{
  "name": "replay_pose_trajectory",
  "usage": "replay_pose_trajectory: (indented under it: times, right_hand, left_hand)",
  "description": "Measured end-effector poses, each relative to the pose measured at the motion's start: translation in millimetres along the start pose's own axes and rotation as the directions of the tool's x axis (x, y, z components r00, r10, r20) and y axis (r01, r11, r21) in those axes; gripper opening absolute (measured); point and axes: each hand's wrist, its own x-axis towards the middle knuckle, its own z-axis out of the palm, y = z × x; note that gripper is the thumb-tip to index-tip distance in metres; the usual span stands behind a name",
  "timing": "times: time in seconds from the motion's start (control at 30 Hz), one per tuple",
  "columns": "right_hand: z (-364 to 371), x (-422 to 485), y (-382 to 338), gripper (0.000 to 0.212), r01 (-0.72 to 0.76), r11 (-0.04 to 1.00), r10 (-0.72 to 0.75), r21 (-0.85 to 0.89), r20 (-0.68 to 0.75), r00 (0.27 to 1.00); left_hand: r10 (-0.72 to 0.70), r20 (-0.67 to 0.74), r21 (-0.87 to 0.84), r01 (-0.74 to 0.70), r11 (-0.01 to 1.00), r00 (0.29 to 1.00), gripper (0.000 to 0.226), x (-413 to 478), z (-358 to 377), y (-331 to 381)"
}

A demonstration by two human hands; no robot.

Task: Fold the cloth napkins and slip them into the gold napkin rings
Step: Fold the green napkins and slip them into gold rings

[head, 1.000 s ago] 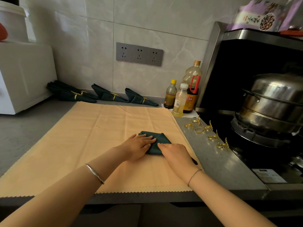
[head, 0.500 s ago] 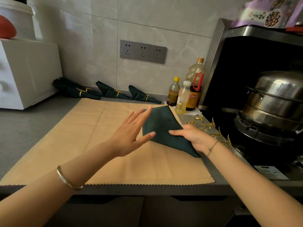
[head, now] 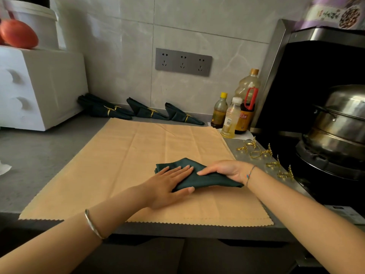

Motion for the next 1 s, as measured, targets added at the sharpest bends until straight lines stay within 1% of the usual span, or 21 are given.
replay_pose_trajectory:
  times: [0.07,0.13,0.17,0.2,0.23,0.27,0.3,0.33,0.4,0.43,0.47,0.5,0.6,0.67,0.73,0.8,0.87,0.93,0.97,1.0]
  right_hand:
    - [-2.9,-6.3,2.3,0.024,0.034,0.999,-0.035,-0.026,-0.041,0.999]
    - [-5.2,-14.7,7.5,0.017,0.124,0.985,-0.144,-0.122,-0.17,0.975]
    - [-5.9,-19.8,11.5,0.016,0.171,0.957,-0.232,-0.234,-0.263,0.937]
    - [-6.4,-24.9,16.3,0.017,0.2,0.903,-0.342,-0.381,-0.353,0.871]
    - [-5.1,-30.6,21.9,0.018,0.215,0.818,-0.472,-0.533,-0.411,0.78]
    - [-2.5,-36.5,27.3,0.019,0.224,0.723,-0.588,-0.653,-0.413,0.695]
    - [2.2,-42.7,32.7,0.021,0.24,0.632,-0.669,-0.737,-0.363,0.649]
    - [8.7,-48.4,37.4,0.023,0.263,0.543,-0.717,-0.797,-0.277,0.639]
    - [21.4,-53.6,48.5,0.031,0.288,0.382,-0.743,-0.878,-0.107,0.66]
    - [25.4,-52.4,54.3,0.034,0.28,0.326,-0.749,-0.903,-0.065,0.659]
    - [27.7,-50.4,58.4,0.035,0.267,0.291,-0.761,-0.919,-0.053,0.646]
    - [28.9,-47.5,62.2,0.036,0.258,0.279,-0.776,-0.925,-0.058,0.628]
    - [31.1,-39.7,70.1,0.033,0.249,0.27,-0.813,-0.93,-0.081,0.577]
    - [29.5,-34.6,73.6,0.031,0.246,0.254,-0.836,-0.935,-0.085,0.542]
    - [29.0,-31.6,73.7,0.029,0.242,0.293,-0.845,-0.925,-0.133,0.518]
    - [27.3,-28.4,72.7,0.027,0.248,0.373,-0.827,-0.894,-0.199,0.526]
    - [23.4,-25.5,70.3,0.024,0.289,0.482,-0.788,-0.827,-0.266,0.555]
    - [17.4,-23.8,65.8,0.02,0.368,0.625,-0.717,-0.689,-0.32,0.619]
    - [14.5,-23.0,63.5,0.019,0.406,0.691,-0.677,-0.598,-0.338,0.654]
    - [11.8,-22.0,61.4,0.019,0.433,0.742,-0.641,-0.512,-0.355,0.68]
  left_hand:
    - [-0.022,0.024,0.027,0.022,0.999,0.999,0.07,2.2,1.1,3.3]
    - [-0.035,0.04,0.063,0.032,0.997,0.999,0.071,2.9,1.3,6.3]
    - [-0.037,0.043,0.083,0.033,0.996,0.998,0.072,3.0,0.7,7.6]
    - [-0.035,0.044,0.106,0.03,0.994,0.998,0.073,3.9,0.4,8.0]
    - [-0.033,0.042,0.132,0.027,0.991,0.999,0.074,3.7,-0.2,8.4]
    - [-0.03,0.037,0.153,0.024,0.988,0.999,0.075,4.7,-0.6,8.2]
    - [-0.028,0.033,0.166,0.022,0.986,0.999,0.075,5.5,-1.4,8.1]
    - [-0.025,0.032,0.172,0.019,0.985,0.999,0.074,5.8,-2.1,8.0]
    - [-0.01,0.038,0.175,0.003,0.985,0.999,0.071,6.7,-2.2,9.4]
    - [0.002,0.045,0.173,-0.009,0.985,0.999,0.068,6.3,-2.3,10.3]
    - [0.014,0.049,0.169,-0.022,0.985,0.999,0.064,6.3,-2.4,10.7]
    - [0.024,0.05,0.16,-0.032,0.987,0.998,0.062,6.4,-2.4,10.6]
    - [0.071,0.025,0.134,-0.074,0.988,0.997,0.058,5.6,-3.0,6.2]
    - [0.107,-0.018,0.138,-0.103,0.985,0.994,0.057,3.7,-5.3,0.9]
    - [0.155,-0.089,0.151,-0.141,0.978,0.984,0.055,3.1,-10.4,-5.3]
    - [0.197,-0.139,0.171,-0.173,0.97,0.97,0.05,4.6,-16.5,-11.8]
    - [0.163,-0.163,0.155,-0.138,0.978,0.973,0.038,8.1,-22.8,-19.5]
    - [0.077,-0.2,0.033,-0.072,0.997,0.977,0.025,14.2,-29.2,-26.5]
    - [0.037,-0.227,-0.046,-0.048,0.998,0.973,0.023,18.8,-32.0,-30.0]
    - [0.008,-0.257,-0.099,-0.034,0.994,0.966,0.029,24.7,-34.4,-32.7]
